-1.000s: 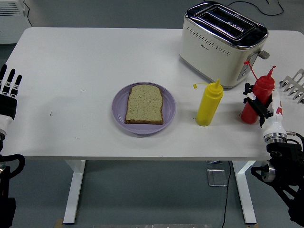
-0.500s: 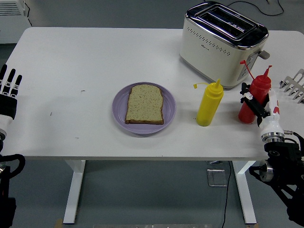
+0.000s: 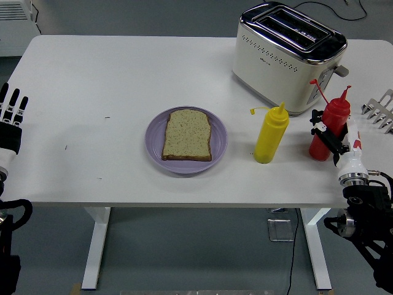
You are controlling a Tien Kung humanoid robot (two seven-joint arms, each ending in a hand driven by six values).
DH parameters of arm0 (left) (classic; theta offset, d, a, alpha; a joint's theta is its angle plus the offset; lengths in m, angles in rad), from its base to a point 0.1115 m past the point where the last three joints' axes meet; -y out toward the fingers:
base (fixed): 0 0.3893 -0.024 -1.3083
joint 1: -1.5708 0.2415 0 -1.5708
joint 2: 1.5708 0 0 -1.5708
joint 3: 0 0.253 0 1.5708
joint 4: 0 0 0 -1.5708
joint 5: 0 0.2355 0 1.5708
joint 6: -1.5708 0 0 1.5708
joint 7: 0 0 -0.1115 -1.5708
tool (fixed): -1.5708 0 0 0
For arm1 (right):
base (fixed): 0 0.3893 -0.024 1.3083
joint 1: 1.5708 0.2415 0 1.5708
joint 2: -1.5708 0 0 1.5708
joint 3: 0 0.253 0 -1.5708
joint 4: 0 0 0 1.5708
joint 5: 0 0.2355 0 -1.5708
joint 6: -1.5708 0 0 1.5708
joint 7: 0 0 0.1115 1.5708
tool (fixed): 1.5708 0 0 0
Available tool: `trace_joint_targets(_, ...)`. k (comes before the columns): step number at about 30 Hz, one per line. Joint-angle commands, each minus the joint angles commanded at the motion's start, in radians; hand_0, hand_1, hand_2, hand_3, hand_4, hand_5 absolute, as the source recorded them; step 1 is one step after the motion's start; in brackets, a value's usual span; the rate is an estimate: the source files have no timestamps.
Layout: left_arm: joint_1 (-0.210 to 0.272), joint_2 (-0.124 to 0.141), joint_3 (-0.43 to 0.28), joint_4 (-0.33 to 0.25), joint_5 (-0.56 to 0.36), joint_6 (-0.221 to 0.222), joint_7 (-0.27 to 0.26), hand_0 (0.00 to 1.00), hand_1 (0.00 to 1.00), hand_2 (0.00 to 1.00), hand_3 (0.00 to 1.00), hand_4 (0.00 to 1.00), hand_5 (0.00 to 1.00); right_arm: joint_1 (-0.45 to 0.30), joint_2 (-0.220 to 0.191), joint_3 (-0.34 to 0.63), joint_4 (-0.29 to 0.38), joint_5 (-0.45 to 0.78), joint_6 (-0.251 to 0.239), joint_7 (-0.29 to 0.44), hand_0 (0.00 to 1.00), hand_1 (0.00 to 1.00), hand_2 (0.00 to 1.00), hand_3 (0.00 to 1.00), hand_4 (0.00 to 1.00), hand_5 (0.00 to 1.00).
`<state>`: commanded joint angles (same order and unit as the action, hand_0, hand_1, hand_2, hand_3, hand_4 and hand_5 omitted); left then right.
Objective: Pick up the cup,pour liquid into bread,place the cup on the desk
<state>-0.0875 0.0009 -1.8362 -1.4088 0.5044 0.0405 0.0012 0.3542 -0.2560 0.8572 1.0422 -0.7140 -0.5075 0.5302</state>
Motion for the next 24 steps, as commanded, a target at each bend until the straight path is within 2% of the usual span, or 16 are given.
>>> trace_joint_targets(1, 0.000, 0.000, 0.000, 0.000, 0.000, 0.000, 0.000, 0.788, 0.738, 0.735, 0.695, 0.546, 0.998, -0.001, 0.000, 0.000, 0.000, -0.001, -0.001, 0.000, 0.608, 0.586, 0.597, 0.728, 0.722, 0.298)
trace_joint_targets(7, -0.001, 0.000, -0.001, 0.000, 0.000, 0.000, 0.000, 0.788, 0.738, 0.735, 0.695, 0.546, 0.998, -0.018, -0.009, 0.003, 0.010, -0.015, -0.013, -0.003, 0.608, 0.586, 0.597, 0.728, 0.722, 0.298)
trace_joint_targets(8, -0.001, 0.000, 0.000, 0.000, 0.000, 0.000, 0.000, 0.788, 0.738, 0.735, 0.695, 0.546, 0.998, -0.023, -0.011, 0.004, 0.013, -0.014, -0.016, -0.001, 0.699, 0.656, 0.689, 0.837, 0.737, 0.289)
trace_joint_targets(13, -0.001, 0.000, 0.000, 0.000, 0.000, 0.000, -0.001, 0.788, 0.738, 0.735, 0.695, 0.546, 0.998, -0.045, -0.020, 0.010, 0.029, -0.022, -0.028, 0.003, 0.699, 0.656, 0.689, 0.837, 0.737, 0.289)
trace_joint_targets(14, -0.001, 0.001, 0.000, 0.000, 0.000, 0.000, -0.001, 0.788, 0.737, 0.735, 0.695, 0.546, 0.998, -0.049, -0.022, 0.010, 0.032, -0.026, -0.030, 0.003, 0.749, 0.700, 0.752, 0.894, 0.760, 0.284)
trace_joint_targets(19, 0.000, 0.000, 0.003, 0.000, 0.000, 0.000, -0.001, 0.788, 0.737, 0.735, 0.695, 0.546, 0.998, -0.062, -0.027, 0.010, 0.041, -0.044, -0.033, -0.003, 0.749, 0.700, 0.752, 0.894, 0.760, 0.284)
trace_joint_targets(20, 0.001, 0.000, 0.003, 0.000, 0.000, 0.000, -0.001, 0.788, 0.738, 0.735, 0.695, 0.546, 0.998, -0.065, -0.028, 0.010, 0.043, -0.050, -0.031, -0.007, 0.822, 0.775, 0.855, 0.979, 0.785, 0.279)
trace_joint_targets(24, 0.004, 0.000, 0.005, 0.001, 0.001, 0.000, -0.001, 0.788, 0.738, 0.735, 0.695, 0.546, 0.998, -0.073, -0.033, 0.007, 0.049, -0.080, -0.019, -0.024, 0.822, 0.775, 0.855, 0.979, 0.785, 0.279)
